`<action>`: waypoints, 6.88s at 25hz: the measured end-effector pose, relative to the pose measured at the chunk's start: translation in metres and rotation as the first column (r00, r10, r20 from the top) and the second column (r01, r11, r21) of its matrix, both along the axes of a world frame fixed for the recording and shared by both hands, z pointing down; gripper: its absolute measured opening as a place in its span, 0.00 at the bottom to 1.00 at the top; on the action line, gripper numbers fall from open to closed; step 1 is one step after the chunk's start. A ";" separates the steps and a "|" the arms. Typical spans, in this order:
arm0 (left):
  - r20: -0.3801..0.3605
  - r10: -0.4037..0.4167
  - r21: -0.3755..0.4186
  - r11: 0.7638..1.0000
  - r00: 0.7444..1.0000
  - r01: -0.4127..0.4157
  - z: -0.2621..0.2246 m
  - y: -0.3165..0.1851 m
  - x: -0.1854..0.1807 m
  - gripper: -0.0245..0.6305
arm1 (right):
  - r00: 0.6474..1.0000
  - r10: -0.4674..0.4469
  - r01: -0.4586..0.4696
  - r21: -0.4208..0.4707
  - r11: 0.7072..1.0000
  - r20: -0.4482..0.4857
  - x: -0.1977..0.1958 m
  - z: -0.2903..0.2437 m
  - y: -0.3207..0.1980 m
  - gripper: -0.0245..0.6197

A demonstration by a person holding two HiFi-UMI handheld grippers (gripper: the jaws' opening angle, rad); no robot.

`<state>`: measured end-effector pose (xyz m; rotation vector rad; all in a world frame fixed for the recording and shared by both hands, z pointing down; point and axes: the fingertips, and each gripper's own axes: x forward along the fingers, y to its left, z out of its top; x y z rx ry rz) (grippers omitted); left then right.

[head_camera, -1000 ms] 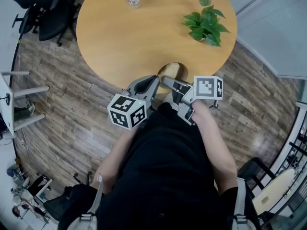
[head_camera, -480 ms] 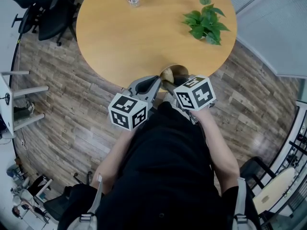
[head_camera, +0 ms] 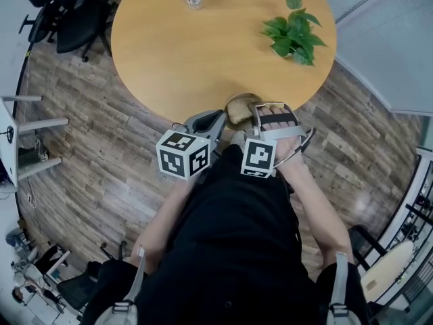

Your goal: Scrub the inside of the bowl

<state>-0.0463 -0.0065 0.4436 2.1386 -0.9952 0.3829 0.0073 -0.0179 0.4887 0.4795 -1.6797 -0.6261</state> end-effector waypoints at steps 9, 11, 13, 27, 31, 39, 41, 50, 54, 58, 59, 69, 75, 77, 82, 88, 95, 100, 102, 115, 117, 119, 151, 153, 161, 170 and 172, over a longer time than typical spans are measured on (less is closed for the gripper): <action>-0.022 -0.012 -0.061 0.998 1.000 0.011 0.005 0.001 -0.003 0.06 | 0.915 -0.316 0.376 0.246 0.893 -0.249 0.000 -0.011 -0.003 0.10; -0.032 0.008 -0.046 0.999 0.999 -0.009 -0.001 0.001 0.001 0.06 | 0.910 -0.328 0.390 0.257 0.884 -0.253 -0.001 -0.009 -0.007 0.10; -0.035 0.025 -0.028 0.999 0.999 -0.026 -0.005 0.001 0.005 0.06 | 0.923 -0.322 0.367 0.231 0.901 -0.210 -0.003 -0.004 -0.008 0.10; -0.089 0.048 0.054 0.998 0.995 -0.043 -0.018 -0.006 0.009 0.06 | 0.980 -0.037 0.085 -0.238 0.967 0.196 -0.011 0.016 0.012 0.10; -0.101 0.026 0.078 0.997 0.995 -0.018 -0.022 -0.009 0.004 0.05 | 0.955 0.085 0.042 -0.414 0.909 0.285 -0.019 0.016 0.027 0.10; -0.150 -0.007 0.115 0.993 0.989 0.024 -0.029 -0.019 -0.004 0.05 | 0.782 0.417 0.077 -0.736 0.672 0.462 -0.036 0.000 0.048 0.10; -0.166 -0.014 0.105 0.994 0.986 0.032 -0.029 -0.019 -0.005 0.05 | 0.769 0.438 0.080 -0.750 0.657 0.466 -0.035 -0.003 0.048 0.10; -0.258 -0.031 -0.005 1.000 0.966 0.031 -0.020 -0.014 0.000 0.05 | 0.996 -0.035 0.056 -0.277 0.959 0.081 -0.003 0.008 0.016 0.10; -0.313 -0.054 -0.039 0.998 0.948 0.044 -0.019 -0.015 -0.001 0.05 | 0.981 -0.182 0.179 -0.047 0.983 -0.064 0.000 -0.002 -0.003 0.10; -0.381 -0.083 -0.066 0.996 0.921 0.063 -0.021 -0.019 -0.006 0.05 | 0.984 -0.176 0.175 -0.067 0.982 0.000 -0.003 -0.003 -0.003 0.10; -0.388 -0.086 -0.067 0.996 0.918 0.065 -0.022 -0.020 -0.007 0.05 | 0.988 -0.148 0.152 -0.112 0.982 0.043 -0.004 -0.001 -0.001 0.10; -0.371 -0.113 -0.090 0.992 0.922 0.085 -0.013 -0.025 -0.011 0.05 | 0.974 0.001 0.115 -0.493 0.862 0.229 -0.013 0.009 0.029 0.10; -0.412 -0.162 -0.133 0.984 0.897 0.116 -0.004 -0.032 -0.019 0.05 | 0.916 0.118 0.161 -0.620 0.768 0.384 -0.023 -0.013 0.038 0.10; -0.435 -0.185 -0.150 0.980 0.881 0.131 -0.002 -0.037 -0.024 0.05 | 0.885 0.174 0.156 -0.626 0.764 0.433 -0.022 -0.022 0.031 0.10; -0.470 -0.243 -0.198 0.966 0.849 0.167 0.009 -0.045 -0.035 0.05 | 0.761 0.342 0.106 -0.626 0.773 0.551 -0.015 -0.046 0.004 0.10; -0.492 -0.306 -0.270 0.944 0.815 0.191 0.025 -0.047 -0.042 0.05 | 0.491 0.532 -0.029 -0.597 0.801 0.690 0.013 -0.079 -0.028 0.10; -0.502 -0.339 -0.312 0.929 0.796 0.199 0.041 -0.048 -0.042 0.05 | 0.275 0.671 -0.052 -0.686 0.725 0.689 0.039 -0.077 -0.012 0.10; -0.492 -0.364 -0.345 0.916 0.791 0.207 0.057 -0.048 -0.043 0.05 | 0.160 0.748 -0.085 -0.746 0.661 0.645 0.068 -0.062 0.003 0.10; -0.490 -0.376 -0.355 0.910 0.787 0.214 0.062 -0.047 -0.043 0.05 | 0.135 0.769 -0.114 -0.761 0.638 0.625 0.083 -0.055 0.011 0.10; -0.355 -0.380 -0.361 0.898 0.854 0.250 0.119 -0.039 -0.044 0.05 | 0.079 0.821 -0.214 -0.795 0.568 0.566 0.123 -0.034 0.033 0.10; -0.360 -0.395 -0.378 0.890 0.845 0.256 0.124 -0.039 -0.042 0.05 | 0.078 0.826 -0.222 -0.798 0.560 0.558 0.128 -0.031 0.035 0.10; -0.367 -0.407 -0.386 0.885 0.836 0.262 0.126 -0.039 -0.041 0.06 | 0.073 0.832 -0.226 -0.803 0.551 0.550 0.131 -0.030 0.038 0.10; -0.285 -0.404 -0.329 0.893 0.869 0.307 0.135 -0.031 -0.066 0.20 | 0.083 0.822 -0.192 -0.800 0.568 0.564 0.116 -0.035 0.034 0.10; -0.274 -0.395 -0.309 0.899 0.877 0.309 0.130 -0.030 -0.069 0.20 | 0.084 0.817 -0.186 -0.796 0.575 0.571 0.116 -0.036 0.030 0.10; -0.172 -0.272 -0.085 0.962 0.947 0.260 0.076 -0.032 -0.078 0.20 | 0.105 0.783 -0.104 -0.777 0.621 0.613 0.102 -0.049 0.015 0.10; -0.099 -0.177 0.118 0.975 0.979 0.188 0.007 -0.033 -0.078 0.19 | 0.166 0.679 0.017 -0.691 0.723 0.715 0.066 -0.075 -0.001 0.10; -0.076 -0.162 0.149 0.974 0.984 0.172 -0.003 -0.033 -0.078 0.19 | 0.179 0.657 0.044 -0.673 0.738 0.732 0.058 -0.078 -0.003 0.10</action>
